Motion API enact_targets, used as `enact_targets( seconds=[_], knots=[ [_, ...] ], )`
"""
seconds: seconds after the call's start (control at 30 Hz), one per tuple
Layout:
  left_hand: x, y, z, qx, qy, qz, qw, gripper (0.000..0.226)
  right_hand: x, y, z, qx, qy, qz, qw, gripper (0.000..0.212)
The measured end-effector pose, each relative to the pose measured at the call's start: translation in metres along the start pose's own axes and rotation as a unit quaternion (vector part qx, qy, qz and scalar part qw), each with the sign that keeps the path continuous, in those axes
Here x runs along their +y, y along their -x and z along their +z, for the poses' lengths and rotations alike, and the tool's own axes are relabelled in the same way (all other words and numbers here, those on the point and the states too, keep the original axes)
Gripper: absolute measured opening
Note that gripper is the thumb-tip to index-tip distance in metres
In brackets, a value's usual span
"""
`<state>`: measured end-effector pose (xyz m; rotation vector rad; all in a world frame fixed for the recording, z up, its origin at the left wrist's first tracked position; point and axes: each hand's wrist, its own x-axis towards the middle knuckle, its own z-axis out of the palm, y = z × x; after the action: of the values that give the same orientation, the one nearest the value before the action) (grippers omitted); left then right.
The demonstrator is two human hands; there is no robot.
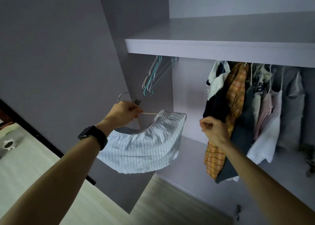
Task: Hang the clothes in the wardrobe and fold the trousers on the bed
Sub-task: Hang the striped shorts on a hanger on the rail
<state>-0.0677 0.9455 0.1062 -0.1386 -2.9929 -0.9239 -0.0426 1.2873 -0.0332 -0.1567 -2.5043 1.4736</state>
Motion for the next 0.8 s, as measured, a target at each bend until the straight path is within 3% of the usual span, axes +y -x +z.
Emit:
enact_targets(
  seconds=[0.1,0.2,0.27,0.43,0.57,0.8],
  knots=[
    [0.003,-0.004,0.007,-0.003,0.098,-0.050,0.994,0.024,-0.025,0.008,0.021,0.017,-0.014,-0.003,1.000,0.011],
    [0.013,-0.005,0.009,-0.038,0.246,-0.097,0.964,0.011,-0.045,0.023,0.045,-0.049,-0.001,-0.038,0.998,0.010],
    [0.019,-0.007,0.011,-0.048,0.301,-0.104,0.947,0.019,-0.053,0.036,0.063,-0.109,0.000,-0.057,0.992,0.005],
    [0.029,-0.011,0.031,-0.005,0.319,-0.115,0.941,0.026,-0.078,0.064,0.088,-0.187,-0.022,-0.041,0.981,0.066],
    [0.033,-0.021,0.049,0.098,0.306,-0.140,0.936,0.026,-0.106,0.087,0.111,-0.190,0.126,-0.110,0.967,0.094],
    [0.038,-0.042,0.050,0.186,0.281,-0.155,0.929,0.021,-0.125,0.082,0.117,-0.157,0.212,-0.203,0.943,0.052]
  ],
)
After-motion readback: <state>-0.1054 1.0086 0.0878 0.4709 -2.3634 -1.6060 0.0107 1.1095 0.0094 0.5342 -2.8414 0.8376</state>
